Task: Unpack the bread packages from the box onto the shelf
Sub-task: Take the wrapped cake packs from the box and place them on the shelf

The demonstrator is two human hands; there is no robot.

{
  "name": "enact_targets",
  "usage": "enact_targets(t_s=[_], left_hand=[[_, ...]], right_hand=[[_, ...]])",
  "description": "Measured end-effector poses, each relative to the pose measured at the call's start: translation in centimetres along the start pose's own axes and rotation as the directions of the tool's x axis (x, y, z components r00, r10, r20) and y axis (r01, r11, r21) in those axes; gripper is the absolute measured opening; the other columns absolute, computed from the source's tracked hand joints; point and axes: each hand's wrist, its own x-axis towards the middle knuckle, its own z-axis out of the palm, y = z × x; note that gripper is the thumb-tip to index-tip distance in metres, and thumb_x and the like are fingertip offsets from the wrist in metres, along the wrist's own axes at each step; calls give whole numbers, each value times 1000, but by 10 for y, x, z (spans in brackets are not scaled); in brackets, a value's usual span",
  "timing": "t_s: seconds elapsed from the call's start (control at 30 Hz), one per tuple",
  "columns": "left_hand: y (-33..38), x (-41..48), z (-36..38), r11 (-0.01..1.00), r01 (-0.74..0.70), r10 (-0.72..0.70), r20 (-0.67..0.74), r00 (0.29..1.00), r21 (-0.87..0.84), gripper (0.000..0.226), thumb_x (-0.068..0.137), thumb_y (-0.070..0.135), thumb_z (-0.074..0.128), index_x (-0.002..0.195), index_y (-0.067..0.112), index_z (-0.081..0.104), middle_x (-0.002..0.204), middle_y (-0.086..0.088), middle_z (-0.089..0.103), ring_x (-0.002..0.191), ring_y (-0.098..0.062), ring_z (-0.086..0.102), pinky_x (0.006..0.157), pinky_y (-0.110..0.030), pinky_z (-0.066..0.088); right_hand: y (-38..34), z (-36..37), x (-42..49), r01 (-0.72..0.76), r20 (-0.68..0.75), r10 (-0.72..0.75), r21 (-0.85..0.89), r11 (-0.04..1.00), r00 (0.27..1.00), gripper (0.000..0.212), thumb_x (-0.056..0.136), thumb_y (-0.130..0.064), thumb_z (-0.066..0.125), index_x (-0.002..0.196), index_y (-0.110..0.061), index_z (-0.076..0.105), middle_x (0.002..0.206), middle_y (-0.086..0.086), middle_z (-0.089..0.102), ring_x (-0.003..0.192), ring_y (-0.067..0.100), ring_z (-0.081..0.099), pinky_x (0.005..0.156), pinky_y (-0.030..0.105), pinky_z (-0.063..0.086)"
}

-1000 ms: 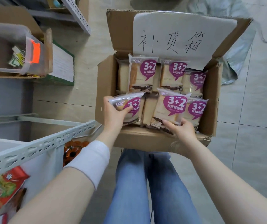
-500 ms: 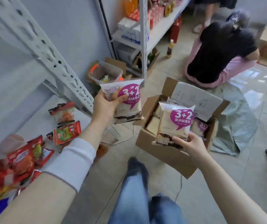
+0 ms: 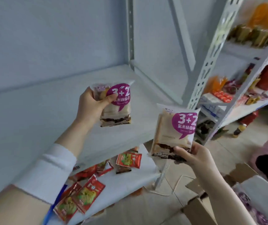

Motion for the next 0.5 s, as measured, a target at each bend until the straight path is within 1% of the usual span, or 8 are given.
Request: enact_targets(t_s=[0.13,0.17,0.23,0.3,0.33,0.4,0.43,0.5], left_hand=[[-33,52,-48,998,55,-54,-86,995,12,42,70,25,79,100,3,59,96,-8,69,89,-21,66,80,-37,54],[-40,64,-54,998,63,-62,-104,993,3,41,70,25,79,98,3,58,95,-7,68,89,-22,66,81,-37,54],[-53,89,-59,997,78,-81,-140,987,-22,32,72,21,78,91,7,57,88,-1,66,85,-18,65,77,-31,54],[-63,114,-57,995,96,-101,-175,979,-41,27,73,18,77,80,15,51,83,4,63,77,-10,63,67,-17,54],[-68,128,-56,993,99,-108,-196,975,-59,30,73,18,77,75,19,47,82,4,63,77,-9,62,66,-17,53],[-76,159,-52,988,104,-127,-225,966,-112,33,73,16,78,72,21,45,84,3,65,79,-10,65,75,-28,54],[-79,176,-49,986,103,-131,-231,964,-128,33,73,15,77,72,22,45,84,3,65,78,-7,66,75,-28,54],[-86,211,-44,987,79,-111,-237,965,-141,33,74,10,75,71,23,45,81,6,64,68,3,66,67,-20,54]], right_hand=[[-22,63,60,40,62,-40,1,999,997,8,77,-9,68,85,-13,67,76,-1,75,68,14,71,56,22,57],[-26,74,77,47,76,-47,-8,999,996,8,78,-9,68,85,-13,66,75,-2,74,67,14,71,56,22,56],[-33,91,116,65,104,-63,-16,998,993,9,79,-7,67,84,-15,67,73,-4,74,69,15,70,58,22,57],[-41,106,158,87,124,-85,-11,996,989,12,80,-4,66,82,-16,66,73,-4,74,68,12,69,60,22,57],[-45,112,180,102,143,-100,-5,995,985,14,80,-3,65,82,-17,66,75,-4,73,69,11,69,62,21,57],[-55,126,227,131,189,-129,0,991,974,14,80,-4,65,86,-17,65,80,-5,73,73,9,69,67,19,56],[-61,134,252,146,215,-142,-5,989,966,14,81,-4,64,89,-15,65,81,-5,73,75,7,69,68,17,55],[-71,152,304,173,280,-159,-26,985,947,16,81,-3,63,96,-9,63,88,0,71,79,8,69,71,18,54]])
